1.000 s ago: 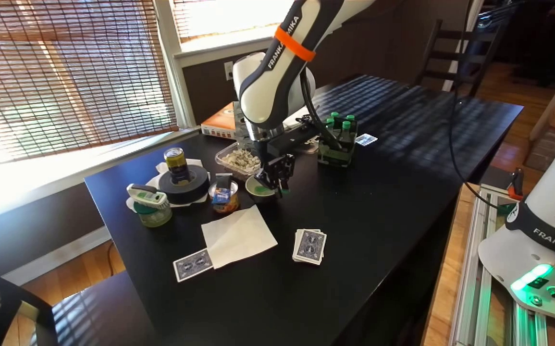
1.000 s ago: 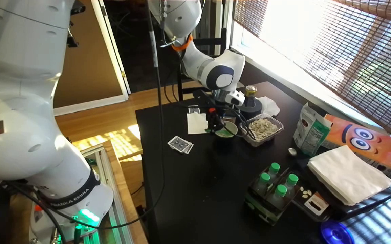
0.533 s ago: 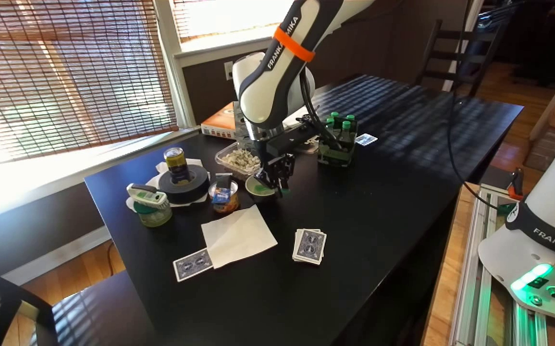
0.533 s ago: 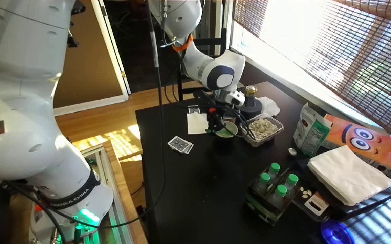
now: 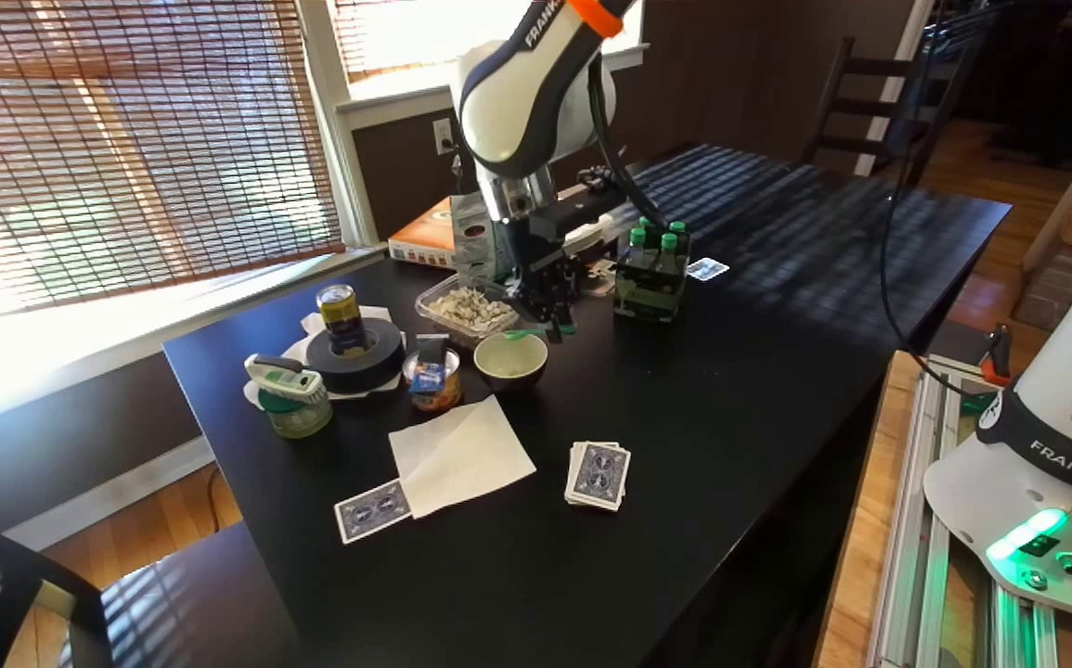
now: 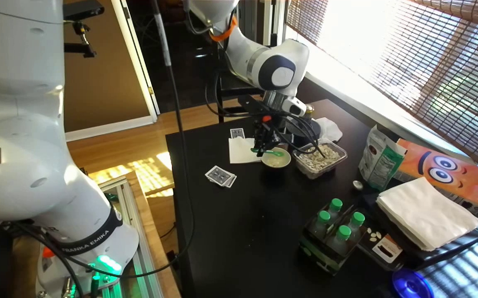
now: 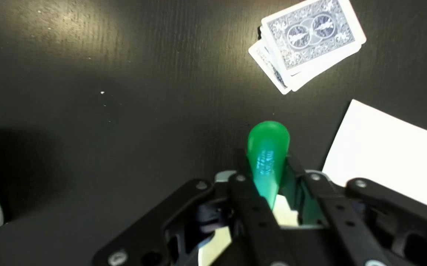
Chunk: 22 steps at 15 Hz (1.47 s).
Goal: Use the green spoon to remove some contents from the clear container then place them back in the container.
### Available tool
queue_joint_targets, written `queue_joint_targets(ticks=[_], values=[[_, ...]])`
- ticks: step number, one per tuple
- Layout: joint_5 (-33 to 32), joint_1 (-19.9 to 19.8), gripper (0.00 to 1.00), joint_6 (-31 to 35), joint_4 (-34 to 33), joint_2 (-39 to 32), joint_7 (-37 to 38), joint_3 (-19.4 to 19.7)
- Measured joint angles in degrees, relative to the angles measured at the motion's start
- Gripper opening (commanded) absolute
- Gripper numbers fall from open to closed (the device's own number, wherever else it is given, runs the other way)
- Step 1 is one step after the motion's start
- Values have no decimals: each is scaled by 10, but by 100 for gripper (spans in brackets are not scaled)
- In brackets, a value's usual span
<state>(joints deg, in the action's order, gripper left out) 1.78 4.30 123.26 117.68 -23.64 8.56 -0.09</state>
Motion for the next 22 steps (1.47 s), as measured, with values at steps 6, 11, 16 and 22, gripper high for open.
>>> queue_joint_targets(ticks=[6,11,16,22], values=[[6,-23,25,-175,-100,30,-24,0],[25,-29,6,-224,-160,11,-51,-1],[24,-30,6,-256,-191,-4,-46,2],[21,-40,6,-479,-352,-67,-34,16]])
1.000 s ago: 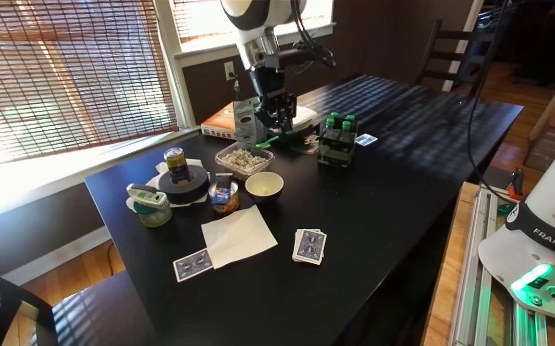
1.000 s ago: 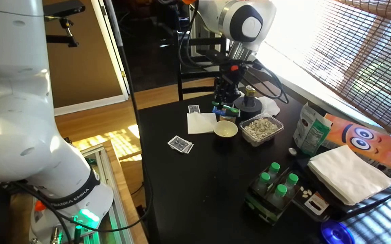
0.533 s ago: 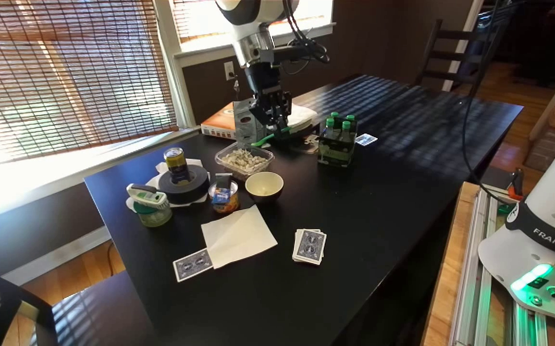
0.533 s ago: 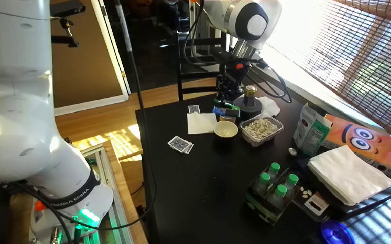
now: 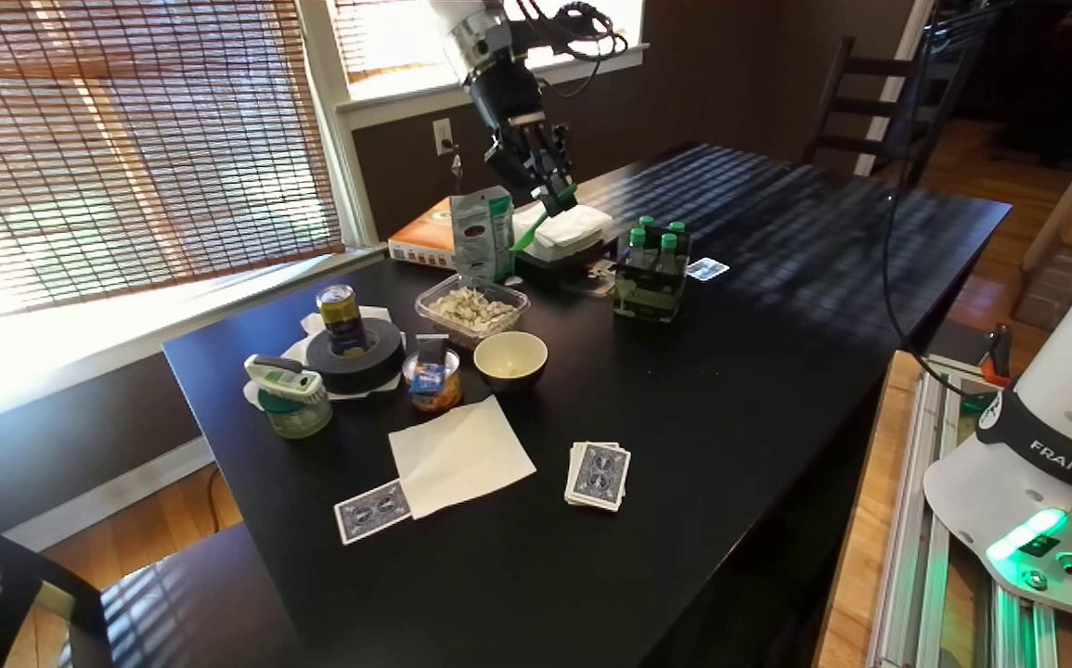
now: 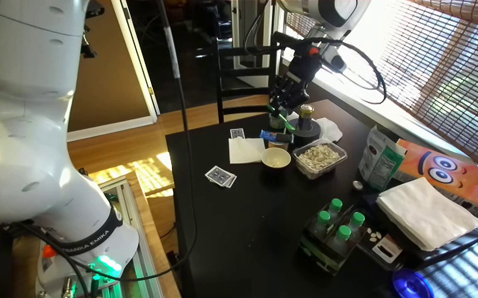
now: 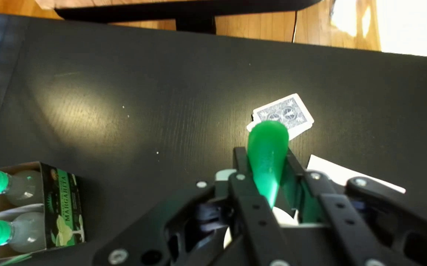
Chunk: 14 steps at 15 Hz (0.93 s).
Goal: Use the green spoon to remove some contents from the clear container then place them back in the container.
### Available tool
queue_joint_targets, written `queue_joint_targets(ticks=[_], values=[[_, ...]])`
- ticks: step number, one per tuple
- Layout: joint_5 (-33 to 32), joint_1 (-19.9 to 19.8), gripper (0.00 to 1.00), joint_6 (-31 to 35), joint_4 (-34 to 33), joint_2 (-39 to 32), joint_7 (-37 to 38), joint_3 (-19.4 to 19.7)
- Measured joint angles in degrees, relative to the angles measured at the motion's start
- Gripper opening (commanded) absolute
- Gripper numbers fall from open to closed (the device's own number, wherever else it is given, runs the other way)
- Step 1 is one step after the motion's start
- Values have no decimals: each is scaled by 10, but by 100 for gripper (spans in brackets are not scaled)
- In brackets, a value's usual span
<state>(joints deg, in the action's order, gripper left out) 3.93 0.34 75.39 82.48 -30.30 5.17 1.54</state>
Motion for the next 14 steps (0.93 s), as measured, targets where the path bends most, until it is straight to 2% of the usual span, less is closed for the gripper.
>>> queue_joint_targets(ticks=[3,8,14], values=[[0,-4,6,-54,-76,-60,9,5],[-9,-5,6,-56,-178,-162,32,13],[-17,-7,6,-57,-268,-240,60,25]])
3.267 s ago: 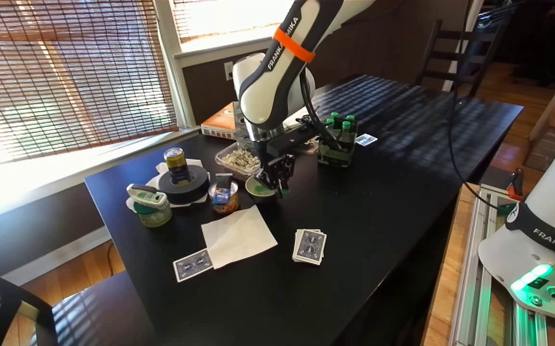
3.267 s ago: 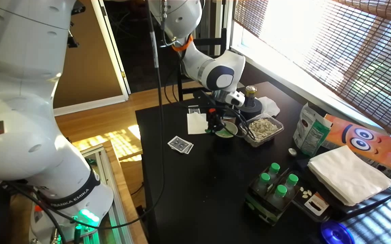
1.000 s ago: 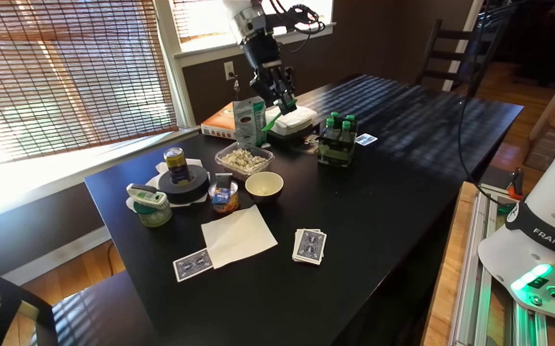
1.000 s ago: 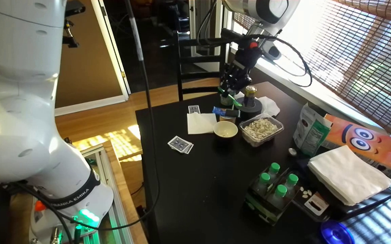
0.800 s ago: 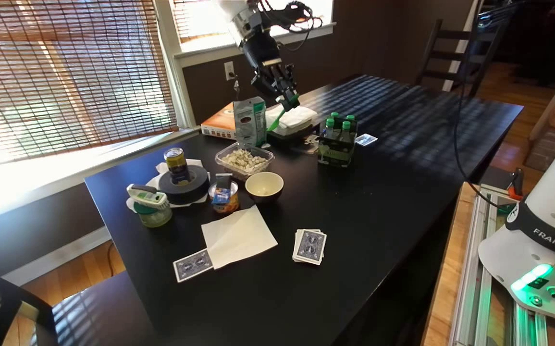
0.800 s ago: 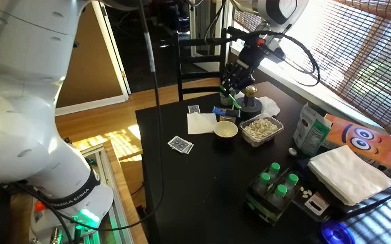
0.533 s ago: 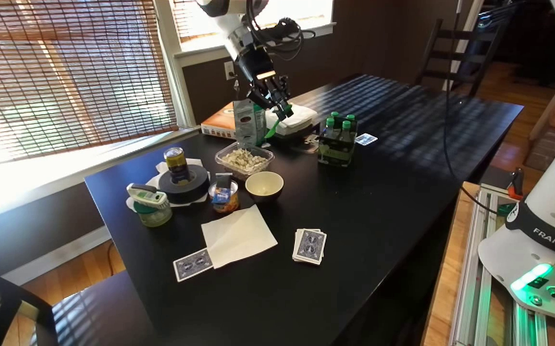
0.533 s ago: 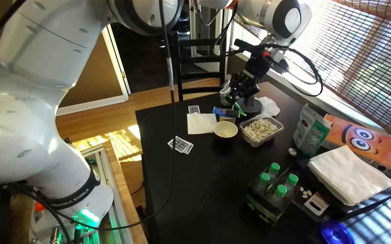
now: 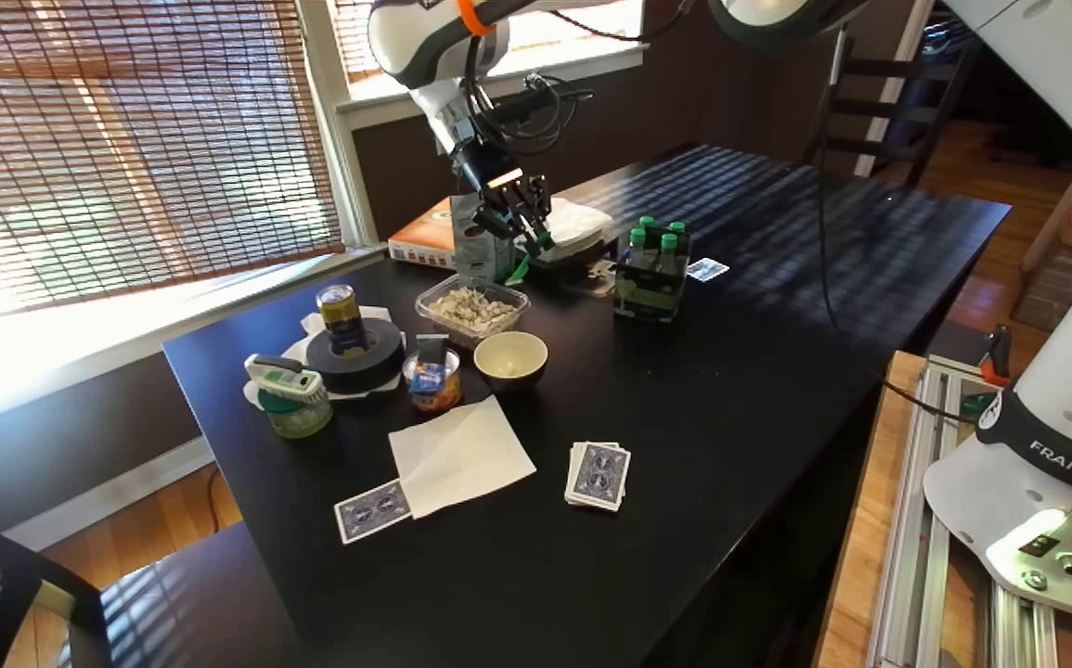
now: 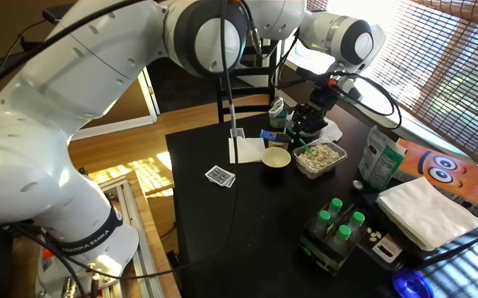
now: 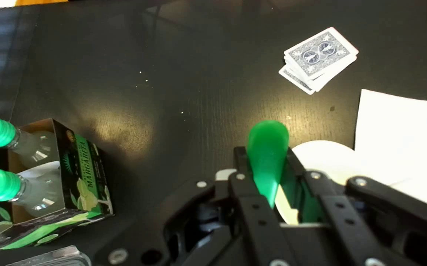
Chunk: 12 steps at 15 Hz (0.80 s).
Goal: Use the green spoon to remove some contents from the clear container then place them back in the container.
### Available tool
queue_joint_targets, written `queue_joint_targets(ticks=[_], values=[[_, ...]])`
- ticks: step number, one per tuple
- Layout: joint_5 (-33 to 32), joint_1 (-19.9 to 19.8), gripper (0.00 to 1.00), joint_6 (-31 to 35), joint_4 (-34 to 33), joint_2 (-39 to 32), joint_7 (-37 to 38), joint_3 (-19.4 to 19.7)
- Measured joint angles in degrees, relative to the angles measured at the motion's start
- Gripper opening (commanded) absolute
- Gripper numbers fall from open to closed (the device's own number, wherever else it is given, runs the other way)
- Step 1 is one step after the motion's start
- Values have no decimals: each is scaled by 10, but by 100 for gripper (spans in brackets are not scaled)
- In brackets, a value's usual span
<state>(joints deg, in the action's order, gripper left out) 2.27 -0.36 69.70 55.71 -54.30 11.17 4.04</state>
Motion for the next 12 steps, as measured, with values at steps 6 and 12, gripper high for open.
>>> queue_joint_targets(ticks=[6,12], values=[[-4,-5,6,-2,-70,-56,1,2],[-4,-13,6,-8,-122,-105,1,2]])
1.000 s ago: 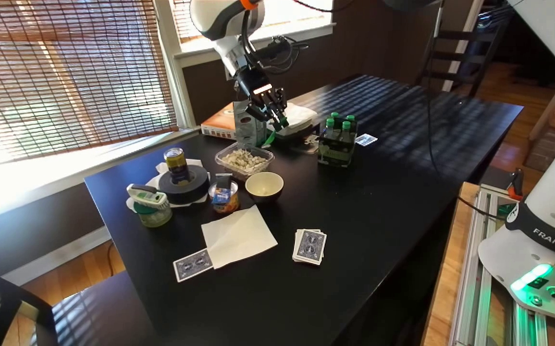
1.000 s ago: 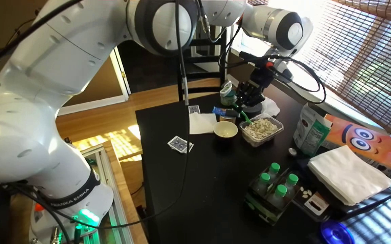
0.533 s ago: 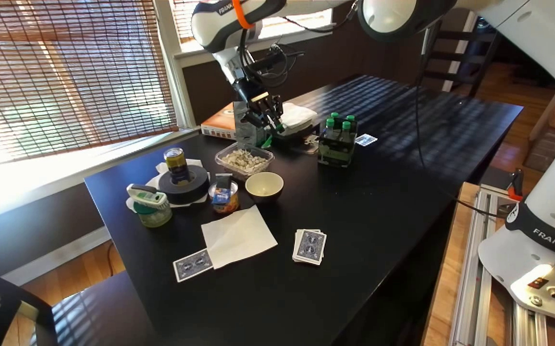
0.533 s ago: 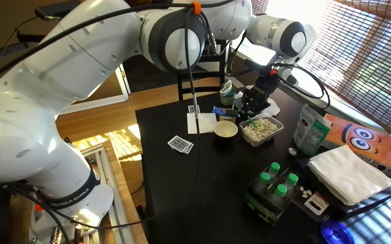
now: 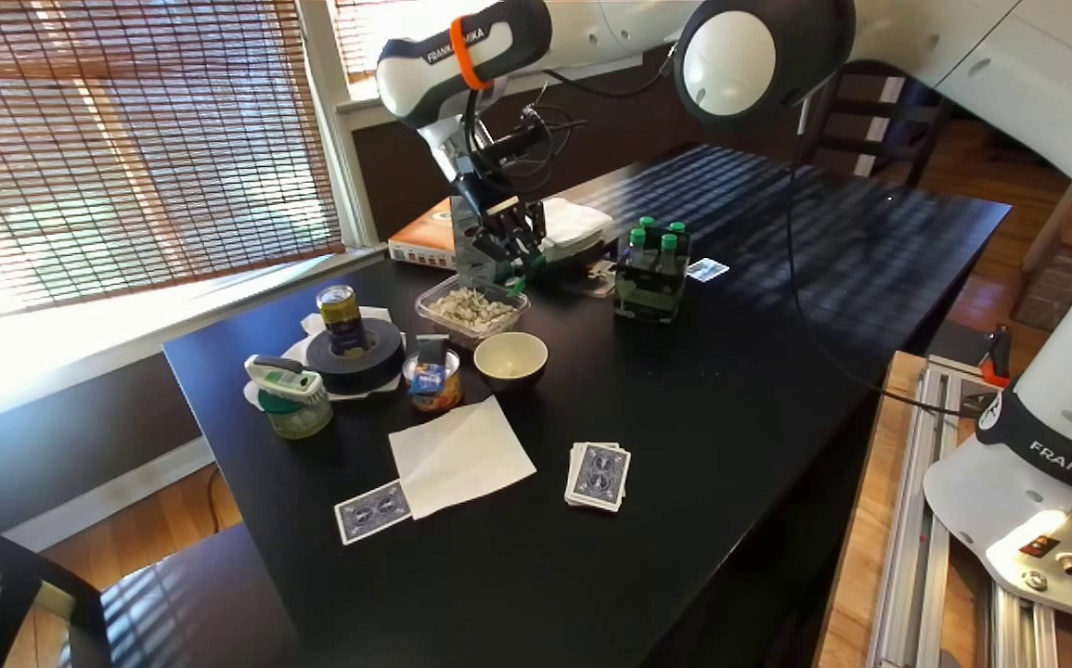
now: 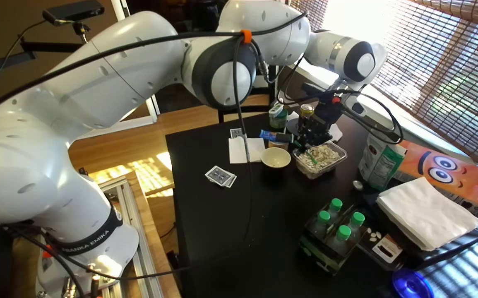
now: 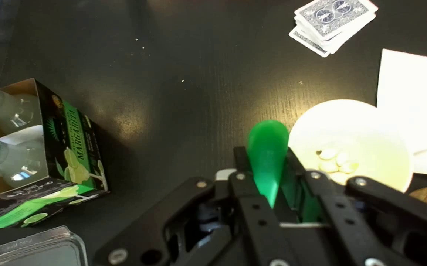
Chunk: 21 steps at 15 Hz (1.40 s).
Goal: Use the green spoon to remove some contents from the clear container then place them back in the container.
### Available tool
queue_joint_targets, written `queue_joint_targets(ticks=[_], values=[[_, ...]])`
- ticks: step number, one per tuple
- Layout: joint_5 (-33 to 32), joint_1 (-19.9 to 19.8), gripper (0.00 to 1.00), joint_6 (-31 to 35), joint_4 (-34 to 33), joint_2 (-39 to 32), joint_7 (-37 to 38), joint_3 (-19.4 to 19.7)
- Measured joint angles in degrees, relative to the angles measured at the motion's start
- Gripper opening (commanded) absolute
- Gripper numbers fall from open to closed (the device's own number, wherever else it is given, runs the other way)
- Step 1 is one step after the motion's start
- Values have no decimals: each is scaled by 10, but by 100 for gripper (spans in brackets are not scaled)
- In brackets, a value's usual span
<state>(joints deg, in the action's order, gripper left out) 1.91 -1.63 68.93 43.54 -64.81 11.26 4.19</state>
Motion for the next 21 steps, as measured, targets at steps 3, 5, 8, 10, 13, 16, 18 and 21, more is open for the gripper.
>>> queue_joint_targets(ticks=[3,5,8,10,13,16,18,21], values=[[1,-3,6,-11,-19,-21,-2,0],[1,-3,6,-17,-28,-32,-3,-2],[3,-3,6,-24,-42,-44,-6,-7],[7,-4,6,-41,-51,-49,-13,-13],[11,-9,6,-80,-67,-59,-23,-21],[13,-17,6,-100,-82,-72,-27,-26],[13,-20,6,-101,-88,-80,-27,-26],[13,-22,6,-100,-99,-92,-27,-27]])
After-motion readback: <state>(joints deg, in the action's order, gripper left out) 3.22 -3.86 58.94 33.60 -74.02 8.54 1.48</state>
